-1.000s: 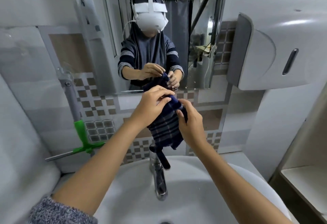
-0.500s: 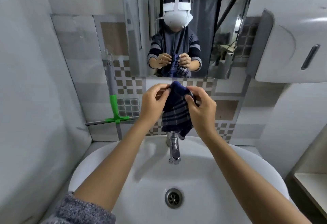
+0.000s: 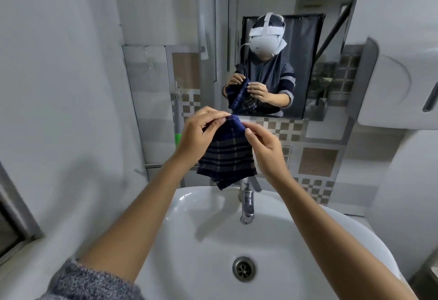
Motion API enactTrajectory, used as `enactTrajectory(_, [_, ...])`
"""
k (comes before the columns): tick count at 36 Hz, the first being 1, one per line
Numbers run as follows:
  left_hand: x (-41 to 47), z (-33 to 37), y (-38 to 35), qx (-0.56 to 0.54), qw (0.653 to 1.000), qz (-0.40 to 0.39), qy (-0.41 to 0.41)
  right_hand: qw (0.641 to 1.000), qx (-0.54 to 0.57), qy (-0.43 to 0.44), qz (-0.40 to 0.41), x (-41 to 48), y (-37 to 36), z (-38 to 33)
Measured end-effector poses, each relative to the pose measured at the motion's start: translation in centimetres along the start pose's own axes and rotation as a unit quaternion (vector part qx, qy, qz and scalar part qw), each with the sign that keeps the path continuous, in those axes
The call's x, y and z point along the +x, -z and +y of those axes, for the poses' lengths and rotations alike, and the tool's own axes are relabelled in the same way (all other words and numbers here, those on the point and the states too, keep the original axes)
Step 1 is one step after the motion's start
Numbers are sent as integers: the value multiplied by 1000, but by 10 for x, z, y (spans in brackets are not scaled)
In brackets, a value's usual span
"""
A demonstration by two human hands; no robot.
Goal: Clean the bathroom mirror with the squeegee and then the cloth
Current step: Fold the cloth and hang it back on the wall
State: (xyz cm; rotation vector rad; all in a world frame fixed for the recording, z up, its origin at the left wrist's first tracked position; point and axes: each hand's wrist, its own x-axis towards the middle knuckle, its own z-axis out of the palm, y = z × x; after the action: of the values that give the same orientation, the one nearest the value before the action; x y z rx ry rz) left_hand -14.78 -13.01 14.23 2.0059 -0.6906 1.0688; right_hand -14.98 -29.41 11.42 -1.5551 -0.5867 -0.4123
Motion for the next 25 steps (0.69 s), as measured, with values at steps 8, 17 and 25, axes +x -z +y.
enactTrajectory(8, [-20,-4,41,33,998,-52,28,974,141,-79,-161,-3,-26,6])
enactTrajectory(17, [-33,-19,85,63,996,-51,47,975,85,-81,-187,-3,-71,12])
enactTrajectory(25, [-28,-49,114,110,993,-34,33,982,22,-65,-173,14,-106,17])
